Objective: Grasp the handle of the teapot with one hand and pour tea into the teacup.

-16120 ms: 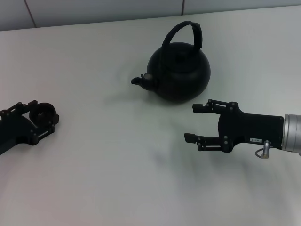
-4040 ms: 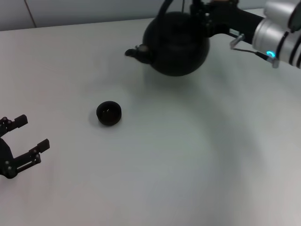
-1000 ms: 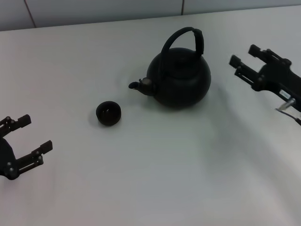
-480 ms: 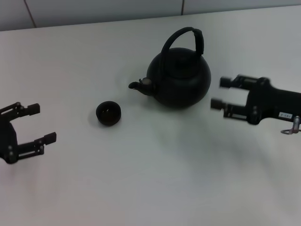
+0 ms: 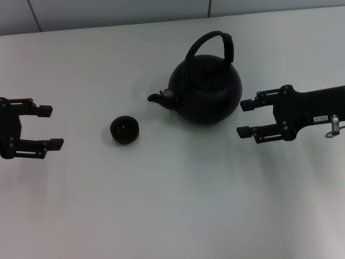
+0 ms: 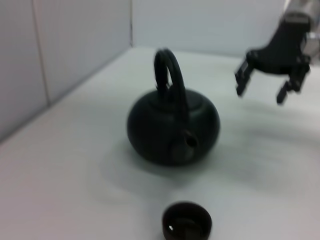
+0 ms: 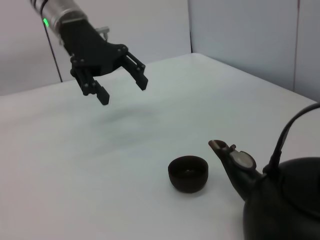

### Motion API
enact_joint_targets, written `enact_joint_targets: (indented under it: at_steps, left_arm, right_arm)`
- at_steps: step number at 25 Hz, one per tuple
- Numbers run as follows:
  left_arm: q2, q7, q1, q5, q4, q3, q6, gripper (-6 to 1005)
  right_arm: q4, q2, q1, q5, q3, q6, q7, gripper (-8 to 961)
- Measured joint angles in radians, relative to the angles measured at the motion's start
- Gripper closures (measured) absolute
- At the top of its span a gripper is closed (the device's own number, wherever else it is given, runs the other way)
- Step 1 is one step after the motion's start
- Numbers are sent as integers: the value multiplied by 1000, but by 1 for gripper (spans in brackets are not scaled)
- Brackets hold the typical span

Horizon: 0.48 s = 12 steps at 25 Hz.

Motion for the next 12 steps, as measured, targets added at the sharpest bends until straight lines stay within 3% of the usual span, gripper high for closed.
enact_joint_targets:
  at_steps: [4,12]
  left_arm:
    - [-22,-19,-26,50,20,0,0,199]
    - [-32,-20,-27,52,29,-5,1,199]
  right_arm:
    - [-4,-1,9,-12,-1,-4,3,273]
    - [-10,3,11,-16,7,-4,2,272]
